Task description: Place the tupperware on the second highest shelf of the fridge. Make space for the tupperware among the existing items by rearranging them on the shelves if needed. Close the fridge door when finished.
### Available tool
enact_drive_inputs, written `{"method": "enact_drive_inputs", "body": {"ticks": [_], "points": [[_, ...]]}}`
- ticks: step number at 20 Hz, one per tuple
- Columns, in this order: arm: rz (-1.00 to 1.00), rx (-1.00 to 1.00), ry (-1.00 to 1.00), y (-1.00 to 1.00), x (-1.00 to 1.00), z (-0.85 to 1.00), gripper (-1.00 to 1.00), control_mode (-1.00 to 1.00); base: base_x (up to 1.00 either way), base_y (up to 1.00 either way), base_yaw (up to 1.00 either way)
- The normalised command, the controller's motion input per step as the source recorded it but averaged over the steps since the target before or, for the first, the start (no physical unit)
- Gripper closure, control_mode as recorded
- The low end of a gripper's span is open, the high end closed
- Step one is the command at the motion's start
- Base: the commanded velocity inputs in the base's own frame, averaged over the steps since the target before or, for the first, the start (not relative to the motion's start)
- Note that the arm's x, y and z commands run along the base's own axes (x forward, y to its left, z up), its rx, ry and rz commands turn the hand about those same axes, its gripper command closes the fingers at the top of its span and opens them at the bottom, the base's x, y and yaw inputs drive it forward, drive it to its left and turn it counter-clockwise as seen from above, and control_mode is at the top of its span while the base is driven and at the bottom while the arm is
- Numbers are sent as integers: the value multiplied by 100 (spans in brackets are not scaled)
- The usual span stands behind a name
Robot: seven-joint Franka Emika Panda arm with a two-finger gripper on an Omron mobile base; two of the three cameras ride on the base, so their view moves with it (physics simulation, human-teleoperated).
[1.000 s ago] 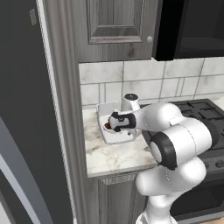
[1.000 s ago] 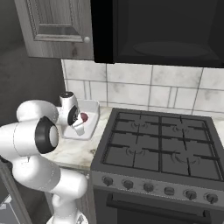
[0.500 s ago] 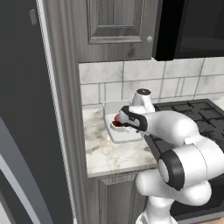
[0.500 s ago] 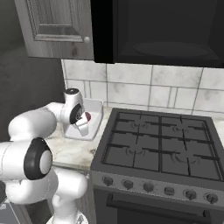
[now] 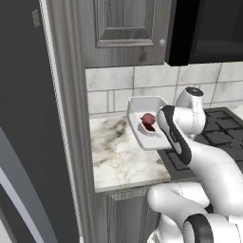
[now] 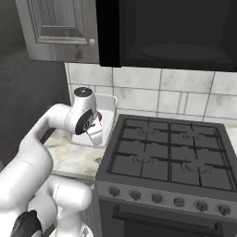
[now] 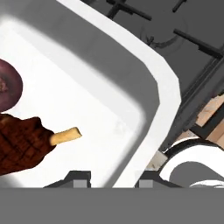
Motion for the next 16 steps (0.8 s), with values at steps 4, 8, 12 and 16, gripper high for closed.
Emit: {"method": "enact_drive_inputs", "body": {"ticks": [4,8,12,16], "points": [[2,0,-11,-17,-100,65,100,-100,0,0,0],[4,-5,-10,0,-99,63,100,-100,0,0,0],[2,-2,-1,0,-62,68,100,-100,0,0,0],[0,0,0,-1,-14,26,100,-100,0,0,0]]}}
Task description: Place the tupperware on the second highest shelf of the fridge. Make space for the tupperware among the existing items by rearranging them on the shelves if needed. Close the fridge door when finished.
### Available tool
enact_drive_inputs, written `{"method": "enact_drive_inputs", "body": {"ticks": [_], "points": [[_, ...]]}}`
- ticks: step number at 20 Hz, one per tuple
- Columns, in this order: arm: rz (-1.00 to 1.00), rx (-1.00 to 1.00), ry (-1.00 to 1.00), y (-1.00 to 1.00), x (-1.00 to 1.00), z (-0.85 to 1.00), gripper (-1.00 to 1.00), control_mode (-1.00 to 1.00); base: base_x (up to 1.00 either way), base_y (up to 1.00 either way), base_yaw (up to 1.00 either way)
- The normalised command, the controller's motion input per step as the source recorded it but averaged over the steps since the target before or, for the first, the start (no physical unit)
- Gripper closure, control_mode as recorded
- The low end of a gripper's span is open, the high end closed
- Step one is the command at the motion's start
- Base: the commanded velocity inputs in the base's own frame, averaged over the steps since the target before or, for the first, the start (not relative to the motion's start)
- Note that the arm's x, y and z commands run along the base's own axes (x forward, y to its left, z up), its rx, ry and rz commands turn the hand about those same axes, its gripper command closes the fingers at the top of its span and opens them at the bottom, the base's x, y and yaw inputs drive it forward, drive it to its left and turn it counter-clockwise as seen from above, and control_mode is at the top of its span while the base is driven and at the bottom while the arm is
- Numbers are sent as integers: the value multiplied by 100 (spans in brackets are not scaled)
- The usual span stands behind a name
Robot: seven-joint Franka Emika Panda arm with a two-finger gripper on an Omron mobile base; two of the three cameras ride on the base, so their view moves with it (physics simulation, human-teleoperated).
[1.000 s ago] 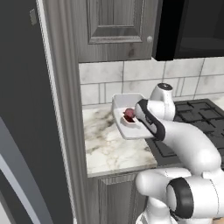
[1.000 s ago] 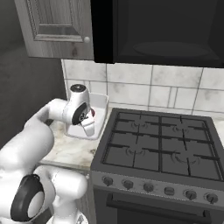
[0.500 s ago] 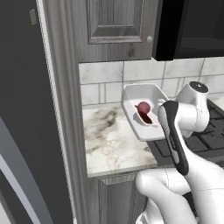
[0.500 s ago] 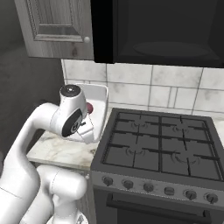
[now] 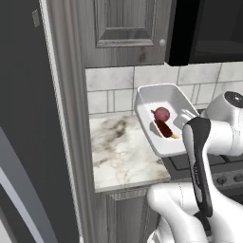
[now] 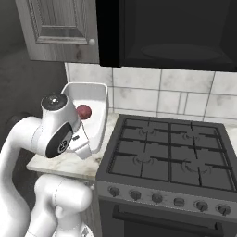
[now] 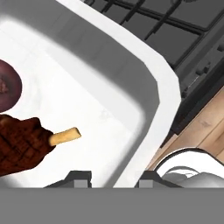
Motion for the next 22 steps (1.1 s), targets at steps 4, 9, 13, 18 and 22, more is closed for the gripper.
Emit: {"method": "enact_drive_inputs", "body": {"ticks": [4,9,13,18,22], "points": [[0,0,0,0,0,1,100,-100,0,0,0],[0,0,1,0,0,0,100,100,-24,0,1],[0,0,0,0,0,0,100,100,-97,-8,18],[0,0,0,0,0,0,100,100,-97,-40,39],[0,0,0,0,0,0,100,100,-83,-52,55]]}}
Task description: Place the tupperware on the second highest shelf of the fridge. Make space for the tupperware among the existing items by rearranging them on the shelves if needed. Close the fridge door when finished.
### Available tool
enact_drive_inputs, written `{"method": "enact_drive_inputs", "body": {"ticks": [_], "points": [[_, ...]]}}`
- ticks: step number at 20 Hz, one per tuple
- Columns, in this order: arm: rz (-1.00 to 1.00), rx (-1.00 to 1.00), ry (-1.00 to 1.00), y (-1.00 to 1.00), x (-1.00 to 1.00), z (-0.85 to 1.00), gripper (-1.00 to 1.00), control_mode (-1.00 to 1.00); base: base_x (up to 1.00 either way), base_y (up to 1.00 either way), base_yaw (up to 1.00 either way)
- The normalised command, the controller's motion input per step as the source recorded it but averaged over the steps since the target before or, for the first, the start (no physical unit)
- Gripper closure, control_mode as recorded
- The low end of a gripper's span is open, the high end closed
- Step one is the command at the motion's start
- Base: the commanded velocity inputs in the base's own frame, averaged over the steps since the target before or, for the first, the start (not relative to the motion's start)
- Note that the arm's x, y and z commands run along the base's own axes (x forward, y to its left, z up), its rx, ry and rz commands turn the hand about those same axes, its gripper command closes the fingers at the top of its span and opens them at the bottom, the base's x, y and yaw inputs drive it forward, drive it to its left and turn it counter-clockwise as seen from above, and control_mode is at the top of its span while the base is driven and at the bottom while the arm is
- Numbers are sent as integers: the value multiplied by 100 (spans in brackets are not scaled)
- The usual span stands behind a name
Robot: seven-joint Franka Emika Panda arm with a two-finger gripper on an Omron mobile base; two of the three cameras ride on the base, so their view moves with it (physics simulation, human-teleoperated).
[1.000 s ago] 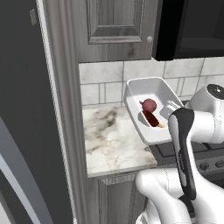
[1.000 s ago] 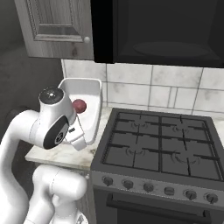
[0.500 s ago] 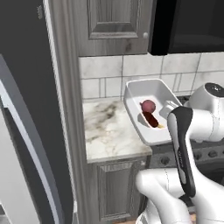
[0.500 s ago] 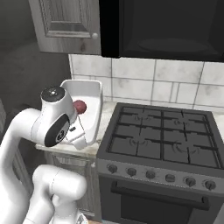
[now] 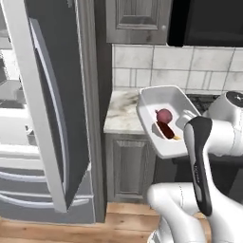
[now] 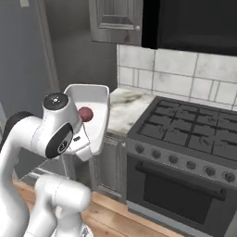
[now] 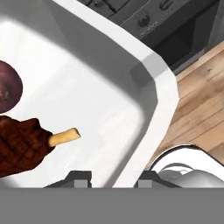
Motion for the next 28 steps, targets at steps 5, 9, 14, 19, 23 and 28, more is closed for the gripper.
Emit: {"method": "enact_drive_inputs", "body": {"ticks": [5,9,14,19,23,28], "points": [[0,0,0,0,0,0,100,100,-44,-10,73],[0,0,0,0,0,0,100,100,-8,0,83],[0,0,0,0,0,0,100,100,0,21,79],[0,0,0,0,0,0,100,100,17,68,61],[0,0,0,0,0,0,100,100,54,92,47],[0,0,0,0,0,0,100,100,84,51,19]]}}
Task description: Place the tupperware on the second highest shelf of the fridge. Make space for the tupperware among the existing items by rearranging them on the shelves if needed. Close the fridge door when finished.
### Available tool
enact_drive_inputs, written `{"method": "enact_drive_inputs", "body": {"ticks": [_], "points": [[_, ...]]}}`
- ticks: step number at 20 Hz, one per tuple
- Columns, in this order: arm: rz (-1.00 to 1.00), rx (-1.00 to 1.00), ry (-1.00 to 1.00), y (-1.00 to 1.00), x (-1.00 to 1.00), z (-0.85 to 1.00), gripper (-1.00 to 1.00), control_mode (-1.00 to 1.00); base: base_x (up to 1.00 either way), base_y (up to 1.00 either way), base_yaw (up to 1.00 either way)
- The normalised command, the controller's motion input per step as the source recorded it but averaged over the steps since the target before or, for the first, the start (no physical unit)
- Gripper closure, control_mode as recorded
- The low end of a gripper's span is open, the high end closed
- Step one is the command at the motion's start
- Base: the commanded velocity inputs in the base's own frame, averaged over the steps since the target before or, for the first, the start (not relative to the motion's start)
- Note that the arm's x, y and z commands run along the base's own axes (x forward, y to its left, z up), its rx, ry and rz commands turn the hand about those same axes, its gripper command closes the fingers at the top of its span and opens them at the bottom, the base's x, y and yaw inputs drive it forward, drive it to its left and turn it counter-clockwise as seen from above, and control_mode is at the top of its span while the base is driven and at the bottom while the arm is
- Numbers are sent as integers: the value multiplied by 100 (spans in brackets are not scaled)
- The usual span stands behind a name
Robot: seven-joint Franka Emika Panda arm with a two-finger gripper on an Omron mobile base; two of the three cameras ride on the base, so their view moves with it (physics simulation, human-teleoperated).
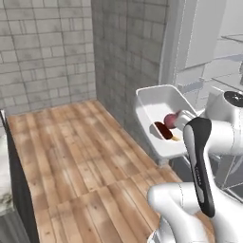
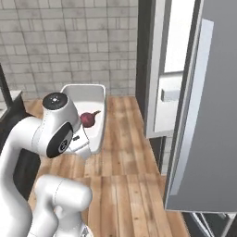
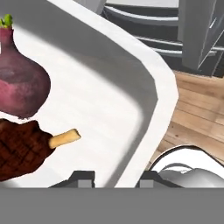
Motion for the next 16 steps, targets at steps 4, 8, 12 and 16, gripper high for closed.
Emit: {"method": "enact_drive_inputs", "body": {"ticks": [4,8,12,16], "points": [[0,0,0,0,0,0,100,100,53,0,-18],[0,0,0,0,0,0,100,100,31,0,-43],[0,0,0,0,0,0,100,100,39,9,-53],[0,0,0,0,0,0,100,100,49,28,-53]]}}
